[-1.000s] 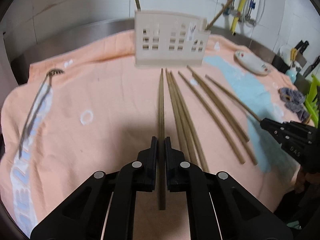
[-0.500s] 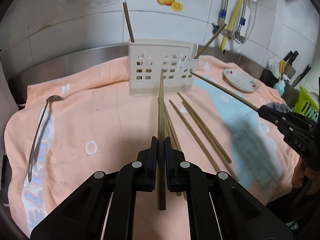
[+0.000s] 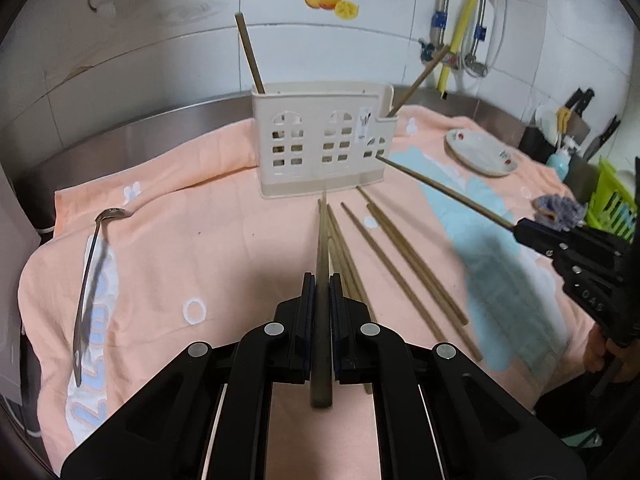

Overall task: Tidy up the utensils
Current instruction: 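Carry the left gripper's chopstick into the holder while the right gripper lowers its chopstick in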

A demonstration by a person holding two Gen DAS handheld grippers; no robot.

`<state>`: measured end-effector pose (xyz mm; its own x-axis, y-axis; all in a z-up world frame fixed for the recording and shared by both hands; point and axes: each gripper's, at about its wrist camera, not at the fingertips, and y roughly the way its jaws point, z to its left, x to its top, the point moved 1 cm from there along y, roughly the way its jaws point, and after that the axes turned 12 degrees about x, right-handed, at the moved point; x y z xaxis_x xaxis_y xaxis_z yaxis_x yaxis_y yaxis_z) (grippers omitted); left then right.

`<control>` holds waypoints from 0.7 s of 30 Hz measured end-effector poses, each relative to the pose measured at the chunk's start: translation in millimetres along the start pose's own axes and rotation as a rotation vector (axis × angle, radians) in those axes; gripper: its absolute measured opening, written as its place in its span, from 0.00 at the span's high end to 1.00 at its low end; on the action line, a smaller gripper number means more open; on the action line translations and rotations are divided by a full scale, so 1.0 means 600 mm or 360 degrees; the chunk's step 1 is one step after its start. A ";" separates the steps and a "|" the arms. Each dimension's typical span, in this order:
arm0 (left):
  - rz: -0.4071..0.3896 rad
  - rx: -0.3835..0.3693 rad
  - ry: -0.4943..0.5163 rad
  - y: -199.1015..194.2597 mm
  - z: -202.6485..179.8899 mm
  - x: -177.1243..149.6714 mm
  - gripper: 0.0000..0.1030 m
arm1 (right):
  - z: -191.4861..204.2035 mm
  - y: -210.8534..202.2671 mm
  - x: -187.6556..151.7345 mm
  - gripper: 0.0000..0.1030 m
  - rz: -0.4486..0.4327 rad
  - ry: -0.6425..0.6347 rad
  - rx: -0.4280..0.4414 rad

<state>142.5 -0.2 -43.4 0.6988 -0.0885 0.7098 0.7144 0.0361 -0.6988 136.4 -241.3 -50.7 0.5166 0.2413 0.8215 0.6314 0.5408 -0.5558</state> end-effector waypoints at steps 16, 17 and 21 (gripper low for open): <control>-0.0126 0.0028 -0.0007 -0.025 -0.002 0.025 0.94 | -0.003 -0.017 0.046 0.94 -0.0084 -0.0030 0.0027; -0.0137 0.0028 -0.0003 -0.027 -0.002 0.031 0.94 | -0.003 -0.019 0.053 0.94 -0.0092 -0.0038 0.0030; -0.0196 0.0031 0.0016 -0.041 -0.001 0.063 0.94 | -0.002 -0.025 0.096 0.94 -0.0115 -0.0088 0.0035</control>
<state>151.6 -5.1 0.4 0.6055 -0.1038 0.7891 0.7954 0.0439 -0.6045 157.3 -236.9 4.7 0.4370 0.2451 0.8654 0.6527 0.5756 -0.4926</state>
